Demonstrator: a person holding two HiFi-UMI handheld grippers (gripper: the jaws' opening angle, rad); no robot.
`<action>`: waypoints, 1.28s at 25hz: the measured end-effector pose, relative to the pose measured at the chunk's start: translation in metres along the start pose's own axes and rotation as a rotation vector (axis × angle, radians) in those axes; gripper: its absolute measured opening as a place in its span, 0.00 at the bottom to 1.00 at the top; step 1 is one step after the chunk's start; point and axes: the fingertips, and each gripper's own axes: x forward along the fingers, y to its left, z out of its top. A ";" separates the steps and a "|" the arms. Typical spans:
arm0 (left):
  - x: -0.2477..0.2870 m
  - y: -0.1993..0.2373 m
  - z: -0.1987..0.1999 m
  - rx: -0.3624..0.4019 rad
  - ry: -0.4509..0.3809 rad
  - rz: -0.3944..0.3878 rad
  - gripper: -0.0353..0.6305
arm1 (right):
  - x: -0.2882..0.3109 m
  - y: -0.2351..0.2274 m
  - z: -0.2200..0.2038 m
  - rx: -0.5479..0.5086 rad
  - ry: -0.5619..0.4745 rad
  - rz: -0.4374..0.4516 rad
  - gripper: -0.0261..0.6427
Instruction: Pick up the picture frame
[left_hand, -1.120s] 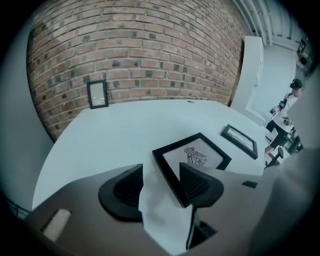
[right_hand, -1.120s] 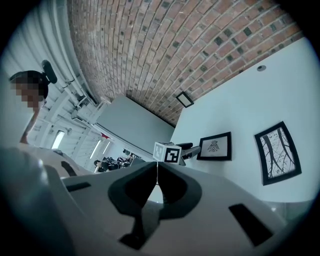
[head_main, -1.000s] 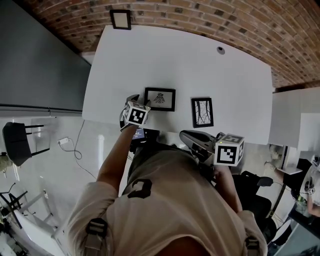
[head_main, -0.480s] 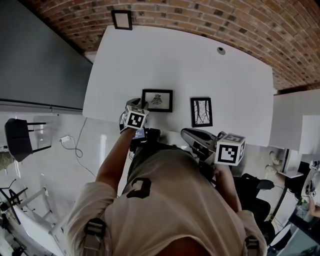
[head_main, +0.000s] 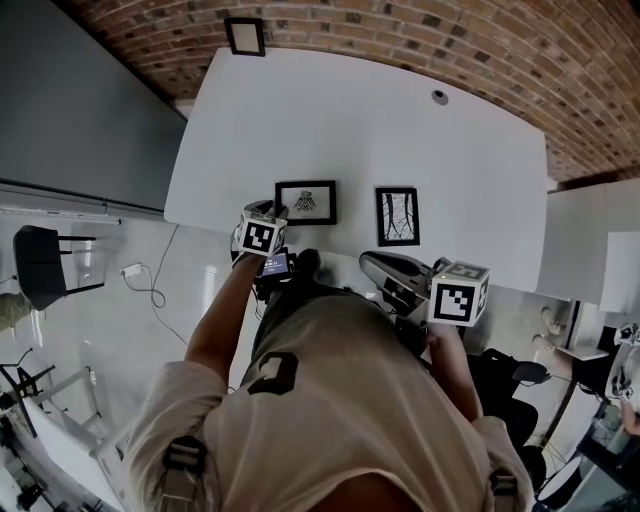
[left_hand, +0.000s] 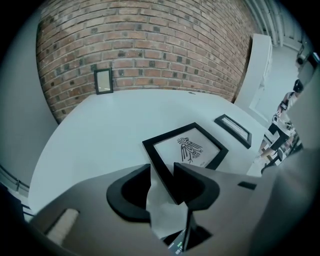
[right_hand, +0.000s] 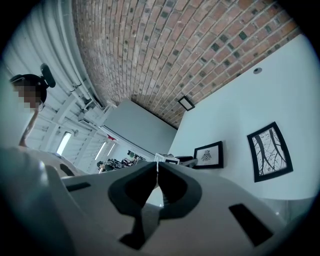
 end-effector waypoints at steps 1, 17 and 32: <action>-0.001 -0.002 -0.003 -0.002 0.005 0.002 0.26 | -0.002 0.001 -0.002 0.000 -0.001 0.005 0.05; -0.019 -0.020 -0.030 -0.064 0.049 0.035 0.23 | -0.031 0.007 -0.032 -0.012 0.009 0.014 0.05; -0.033 -0.017 -0.051 -0.245 0.007 0.168 0.29 | -0.040 0.009 -0.044 -0.002 -0.045 0.010 0.05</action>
